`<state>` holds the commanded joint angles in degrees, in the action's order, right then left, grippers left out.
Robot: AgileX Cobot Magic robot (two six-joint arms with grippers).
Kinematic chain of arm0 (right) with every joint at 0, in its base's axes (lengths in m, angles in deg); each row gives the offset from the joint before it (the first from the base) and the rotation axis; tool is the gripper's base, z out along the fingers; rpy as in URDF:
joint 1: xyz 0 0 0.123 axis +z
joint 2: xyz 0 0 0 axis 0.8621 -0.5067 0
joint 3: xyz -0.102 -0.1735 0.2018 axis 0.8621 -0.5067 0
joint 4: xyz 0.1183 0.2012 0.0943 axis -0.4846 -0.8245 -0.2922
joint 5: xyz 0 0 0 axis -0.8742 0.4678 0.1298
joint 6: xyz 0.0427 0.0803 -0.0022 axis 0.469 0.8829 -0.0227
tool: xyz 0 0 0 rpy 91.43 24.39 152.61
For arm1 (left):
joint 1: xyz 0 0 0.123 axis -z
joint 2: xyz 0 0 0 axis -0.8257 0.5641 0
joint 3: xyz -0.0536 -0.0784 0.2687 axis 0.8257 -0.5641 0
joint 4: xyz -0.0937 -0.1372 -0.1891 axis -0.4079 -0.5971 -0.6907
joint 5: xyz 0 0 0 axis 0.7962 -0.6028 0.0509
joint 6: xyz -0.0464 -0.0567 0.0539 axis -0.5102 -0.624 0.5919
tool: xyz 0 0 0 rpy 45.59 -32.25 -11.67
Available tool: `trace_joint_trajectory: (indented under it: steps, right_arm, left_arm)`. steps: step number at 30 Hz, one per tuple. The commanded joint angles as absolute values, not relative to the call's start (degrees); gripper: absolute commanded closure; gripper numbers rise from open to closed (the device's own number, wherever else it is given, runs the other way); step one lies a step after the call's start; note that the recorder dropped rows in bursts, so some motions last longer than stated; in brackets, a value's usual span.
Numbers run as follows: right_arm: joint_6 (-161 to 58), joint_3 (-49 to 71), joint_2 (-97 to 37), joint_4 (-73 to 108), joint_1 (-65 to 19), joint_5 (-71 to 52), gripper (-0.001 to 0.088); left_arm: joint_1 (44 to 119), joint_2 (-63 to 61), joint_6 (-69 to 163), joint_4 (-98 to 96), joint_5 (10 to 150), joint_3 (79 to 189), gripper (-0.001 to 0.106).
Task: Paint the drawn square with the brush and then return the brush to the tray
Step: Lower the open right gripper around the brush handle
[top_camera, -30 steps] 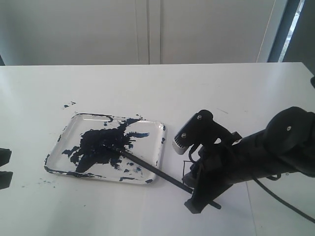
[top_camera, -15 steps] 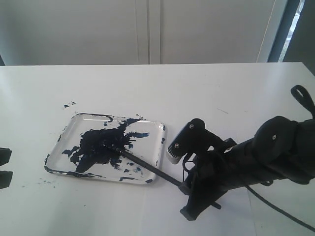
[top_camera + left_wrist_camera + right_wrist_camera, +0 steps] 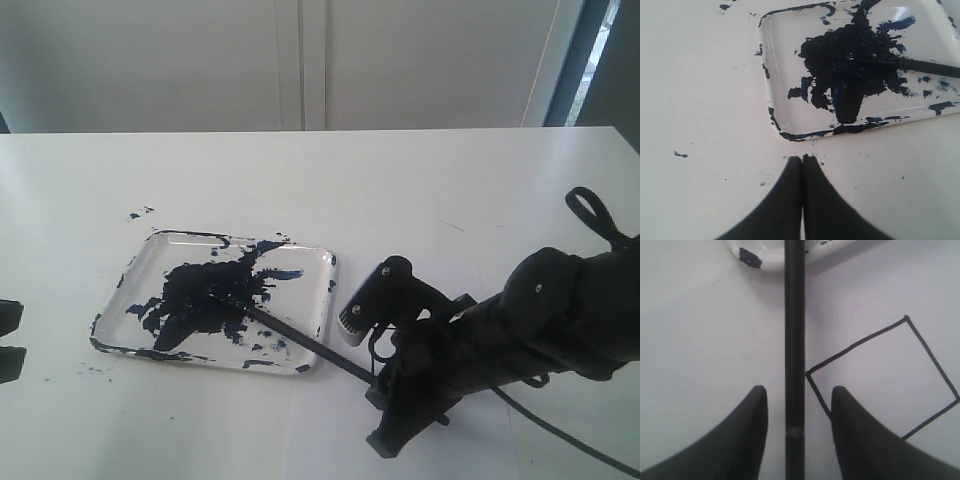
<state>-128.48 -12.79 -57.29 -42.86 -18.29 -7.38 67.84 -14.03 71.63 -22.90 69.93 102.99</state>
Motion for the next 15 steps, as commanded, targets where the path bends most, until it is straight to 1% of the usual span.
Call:
trace_joint_trajectory:
  steps: [13, 15]
  right_arm:
    - [-128.36, -12.79, -58.94, -43.1, -18.29, -8.48, 0.0478]
    - [-128.36, -12.79, -58.94, -43.1, -18.29, -8.48, 0.0501]
  left_arm:
    - [67.84, -14.03, 71.63, -22.9, 70.04, 102.99, 0.105]
    - [67.84, -14.03, 71.63, -22.9, 70.19, 102.99, 0.105]
